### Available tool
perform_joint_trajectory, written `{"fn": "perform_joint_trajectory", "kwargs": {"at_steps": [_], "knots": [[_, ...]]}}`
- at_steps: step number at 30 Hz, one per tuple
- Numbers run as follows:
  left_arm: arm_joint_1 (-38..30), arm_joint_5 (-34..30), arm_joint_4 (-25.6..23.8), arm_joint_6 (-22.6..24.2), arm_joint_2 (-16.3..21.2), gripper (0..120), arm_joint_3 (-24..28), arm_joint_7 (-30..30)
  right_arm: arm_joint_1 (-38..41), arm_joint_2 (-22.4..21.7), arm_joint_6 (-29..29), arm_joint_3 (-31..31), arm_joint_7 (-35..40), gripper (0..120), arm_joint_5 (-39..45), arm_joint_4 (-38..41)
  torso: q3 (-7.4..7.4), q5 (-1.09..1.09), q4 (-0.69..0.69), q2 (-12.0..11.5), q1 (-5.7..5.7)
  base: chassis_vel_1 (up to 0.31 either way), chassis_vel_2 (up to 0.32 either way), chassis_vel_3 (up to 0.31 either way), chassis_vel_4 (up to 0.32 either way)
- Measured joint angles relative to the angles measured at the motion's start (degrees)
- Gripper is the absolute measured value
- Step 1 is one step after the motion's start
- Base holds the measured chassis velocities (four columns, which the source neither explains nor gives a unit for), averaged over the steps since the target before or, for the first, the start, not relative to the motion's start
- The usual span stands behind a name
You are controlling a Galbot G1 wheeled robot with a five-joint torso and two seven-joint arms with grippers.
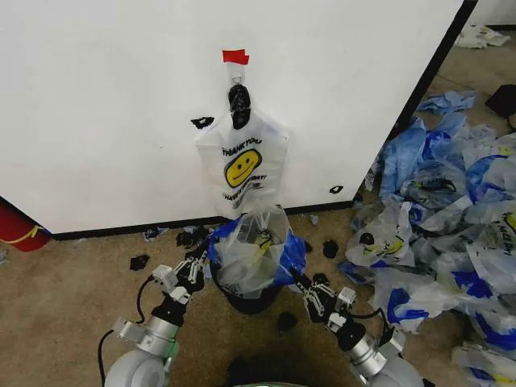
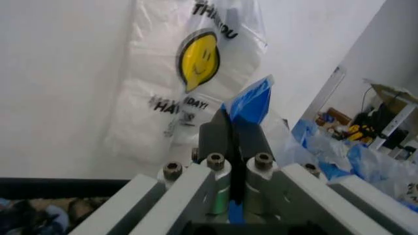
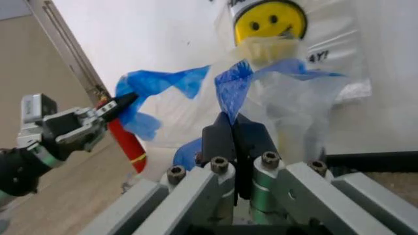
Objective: Pick up the garbage bag from the wall and place it over the trash bin.
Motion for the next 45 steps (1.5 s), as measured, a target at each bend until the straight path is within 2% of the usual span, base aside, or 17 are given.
{"fn": "perform_joint_trajectory", "kwargs": {"at_steps": [15,29,45], "knots": [[1.52,-0.14,1.76,-0.42,1.23,0,-2.61,-0.02,-3.74,0.51,2.82,6.48,-1.44,0,2.68,-5.81,0.0,0.0,-0.01,0.0,0.0,0.0,0.0,0.0,0.0],[2.54,1.31,3.13,-1.52,0.95,0,-2.78,0.1,-2.22,2.07,3.48,3.58,-1.68,0,2.47,-8.38,0.0,0.0,0.0,0.0,0.0,0.0,0.0,0.0,0.0],[8.65,2.27,-1.02,-1.24,3.3,0,-5.93,-0.55,-5.7,1.31,3.97,4.93,-1.85,0,1.29,-7.08,0.0,0.0,0.0,0.0,0.0,0.0,0.0,0.0,0.0]]}}
